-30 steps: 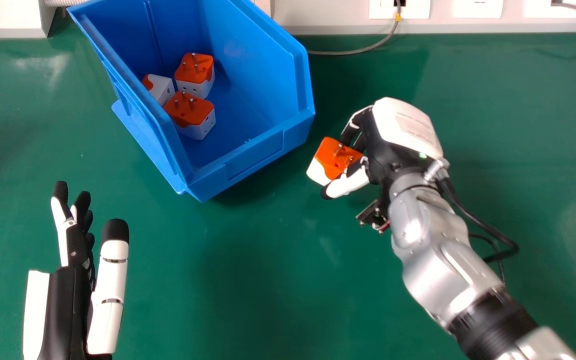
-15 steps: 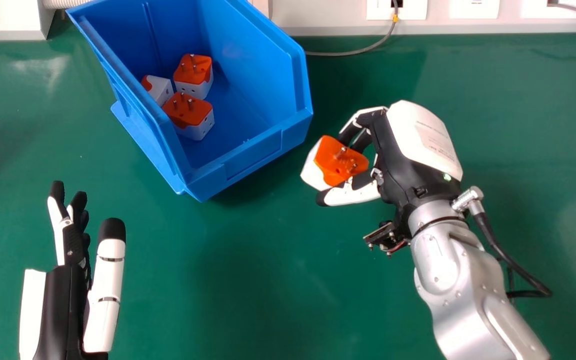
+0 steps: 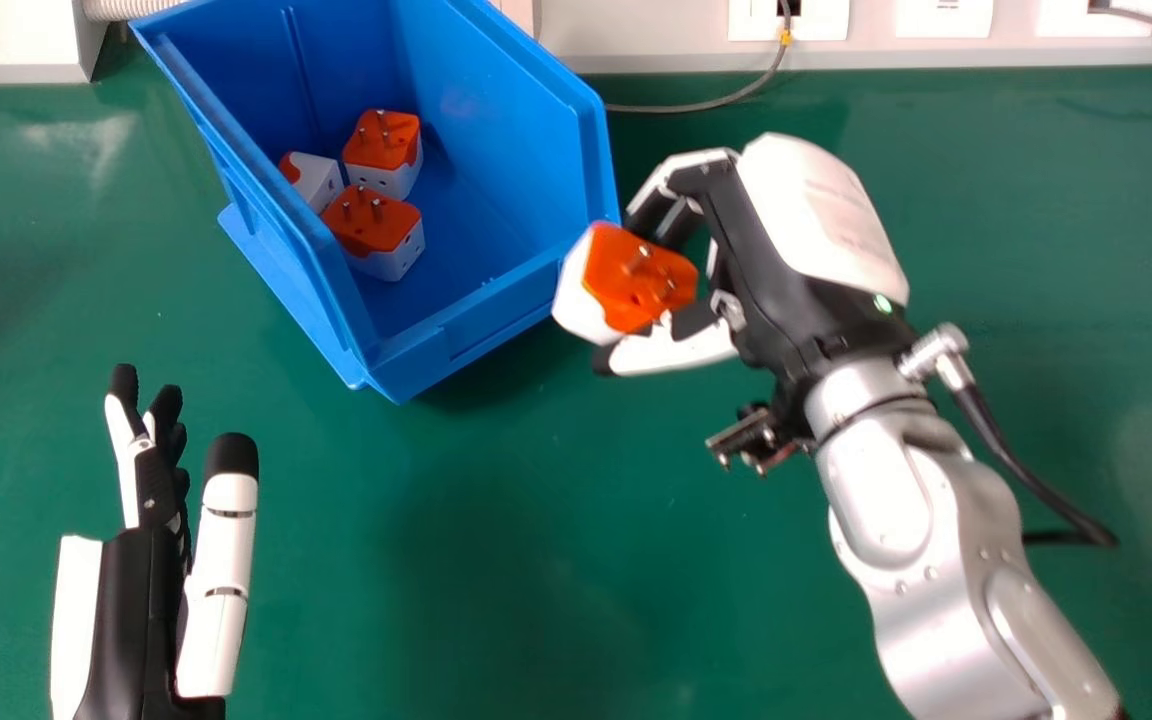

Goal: Pick all objects and put in blue box

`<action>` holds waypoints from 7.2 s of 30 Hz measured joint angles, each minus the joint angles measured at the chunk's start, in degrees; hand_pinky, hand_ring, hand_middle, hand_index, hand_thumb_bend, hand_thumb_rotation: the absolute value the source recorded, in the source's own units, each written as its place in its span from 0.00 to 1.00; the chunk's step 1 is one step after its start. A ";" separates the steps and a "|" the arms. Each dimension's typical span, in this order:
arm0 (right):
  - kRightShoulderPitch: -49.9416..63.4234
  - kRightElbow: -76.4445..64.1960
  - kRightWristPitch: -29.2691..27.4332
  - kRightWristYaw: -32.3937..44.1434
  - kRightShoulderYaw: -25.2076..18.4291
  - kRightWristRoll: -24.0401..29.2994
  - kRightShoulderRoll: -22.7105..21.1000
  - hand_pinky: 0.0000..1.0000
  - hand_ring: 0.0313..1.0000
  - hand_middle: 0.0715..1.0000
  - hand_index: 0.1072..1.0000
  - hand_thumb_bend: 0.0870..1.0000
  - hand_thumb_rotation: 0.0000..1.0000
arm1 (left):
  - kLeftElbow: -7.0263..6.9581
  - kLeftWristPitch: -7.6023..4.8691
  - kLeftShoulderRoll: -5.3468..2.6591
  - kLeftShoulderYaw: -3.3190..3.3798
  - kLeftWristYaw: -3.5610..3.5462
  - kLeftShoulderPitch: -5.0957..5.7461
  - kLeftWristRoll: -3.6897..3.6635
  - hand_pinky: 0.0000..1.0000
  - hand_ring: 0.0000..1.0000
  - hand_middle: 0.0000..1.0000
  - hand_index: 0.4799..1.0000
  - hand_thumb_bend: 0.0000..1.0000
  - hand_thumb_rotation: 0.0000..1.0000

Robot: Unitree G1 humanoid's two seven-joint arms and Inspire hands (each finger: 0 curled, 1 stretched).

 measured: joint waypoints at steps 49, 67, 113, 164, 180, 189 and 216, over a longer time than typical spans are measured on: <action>-55.21 80.25 -12.00 -13.28 -2.67 9.69 20.32 0.21 0.24 0.35 0.45 0.47 0.00 | -2.91 -0.17 -2.47 -4.90 0.99 5.98 0.93 1.00 1.00 1.00 1.00 0.50 1.00; -55.23 80.08 -14.86 -7.16 -0.26 11.00 19.82 0.81 0.98 0.98 0.99 0.78 0.80 | -2.93 -0.47 -2.59 -5.20 1.01 5.79 1.08 1.00 1.00 1.00 1.00 0.53 1.00; -13.55 25.57 -20.74 -12.22 -4.99 14.48 12.61 0.94 1.00 1.00 1.00 0.49 0.74 | 1.35 3.74 1.65 1.35 2.15 -3.68 4.12 1.00 1.00 1.00 1.00 0.47 1.00; 33.69 3.94 -35.11 5.19 -23.84 38.73 -0.75 0.96 1.00 1.00 1.00 0.44 1.00 | 16.60 1.32 7.78 8.33 -2.47 -16.43 -4.57 0.94 1.00 0.99 1.00 0.53 1.00; 33.82 2.91 -32.43 7.63 -23.53 39.75 0.08 0.99 1.00 1.00 1.00 0.35 1.00 | 23.94 -1.40 8.55 8.97 -4.23 -17.57 -6.52 0.92 0.99 0.97 1.00 0.48 1.00; 32.62 4.45 -32.47 7.52 -23.61 37.23 -0.58 0.99 1.00 1.00 1.00 0.30 1.00 | 24.81 -2.40 10.15 8.99 -6.79 -18.17 -7.93 0.92 0.98 0.97 1.00 0.44 1.00; 30.66 4.97 -32.63 8.05 -26.28 37.01 -1.35 0.99 1.00 1.00 1.00 0.37 1.00 | 23.82 0.03 10.75 8.17 -4.79 -19.82 -2.84 0.89 0.96 0.95 0.95 0.50 0.95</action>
